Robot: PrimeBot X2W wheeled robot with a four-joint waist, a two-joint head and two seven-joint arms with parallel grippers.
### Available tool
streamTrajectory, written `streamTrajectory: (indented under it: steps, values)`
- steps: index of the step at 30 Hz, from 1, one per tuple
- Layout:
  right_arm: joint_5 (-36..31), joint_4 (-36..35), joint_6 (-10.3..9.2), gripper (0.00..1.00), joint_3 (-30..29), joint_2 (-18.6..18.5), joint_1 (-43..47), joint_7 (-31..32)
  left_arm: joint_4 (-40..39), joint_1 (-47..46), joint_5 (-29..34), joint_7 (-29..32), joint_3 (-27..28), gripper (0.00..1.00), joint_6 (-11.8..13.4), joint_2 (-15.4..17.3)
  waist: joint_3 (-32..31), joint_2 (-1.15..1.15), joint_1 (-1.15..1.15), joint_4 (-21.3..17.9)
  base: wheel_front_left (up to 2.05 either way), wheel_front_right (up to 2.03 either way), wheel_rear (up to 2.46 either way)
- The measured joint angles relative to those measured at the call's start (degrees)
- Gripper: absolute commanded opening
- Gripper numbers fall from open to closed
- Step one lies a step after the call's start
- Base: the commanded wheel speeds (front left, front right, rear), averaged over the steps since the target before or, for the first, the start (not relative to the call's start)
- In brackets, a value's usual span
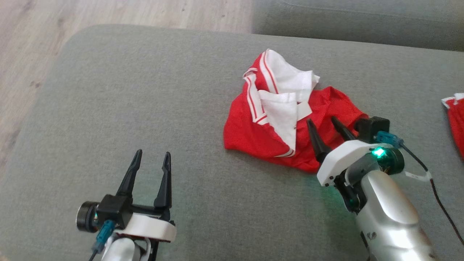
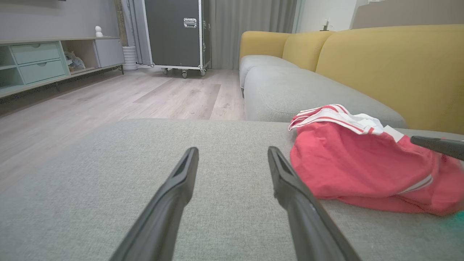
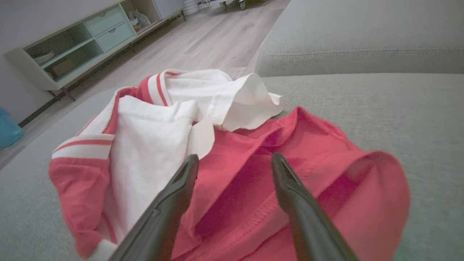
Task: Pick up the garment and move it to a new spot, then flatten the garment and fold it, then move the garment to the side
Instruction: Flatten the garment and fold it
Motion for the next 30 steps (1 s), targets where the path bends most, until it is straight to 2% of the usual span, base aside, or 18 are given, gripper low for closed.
streamTrajectory:
  steps: [6, 8, 13, 19, 24, 30]
  values:
    - [-2.1, 7.2, 0.0, 0.99, 0.5, -0.1, -3.5, 0.3, 0.5, -0.1, 0.5, 0.0, 1.4, 1.0, -0.8, -0.5, 0.8, 0.0, 0.0, 2.0, 0.0, 0.0, 0.0]
    - [-2.0, 8.7, 0.0, 0.0, 0.9, -0.1, -4.0, 0.1, 0.5, -0.1, 1.0, 0.0, 1.8, 1.0, -0.9, -0.7, 0.8, 0.0, -0.01, 2.2, 0.0, 0.0, 0.0]
    - [-1.5, 11.3, 0.0, 0.0, 1.3, -0.1, -4.9, -2.1, 0.9, -0.1, 1.5, 0.0, 3.0, 1.0, -1.4, -1.2, 0.7, 0.0, -0.01, 1.8, 0.0, 0.0, 0.0]
    - [-2.4, 11.9, 0.0, 0.0, -2.4, -1.2, -7.9, -5.1, 1.2, -0.1, 1.7, 0.0, 3.9, 1.0, -1.5, -1.6, -0.4, 0.0, -0.01, 0.4, 0.0, 0.0, 0.0]
    - [-3.8, 12.0, 0.0, 0.0, -7.8, -6.6, -11.1, -4.0, 1.2, -0.1, 1.9, 0.0, 4.3, 1.0, -2.0, -1.9, -1.3, 0.0, -0.01, -0.9, 0.0, 0.0, 0.0]
    - [-7.8, 14.2, 0.0, 0.0, -13.5, -13.6, -15.4, -1.8, 1.0, -0.1, 1.9, 0.0, 3.9, 1.0, -2.0, -2.2, -0.4, 0.0, -0.01, -0.4, 0.0, 0.0, 0.0]
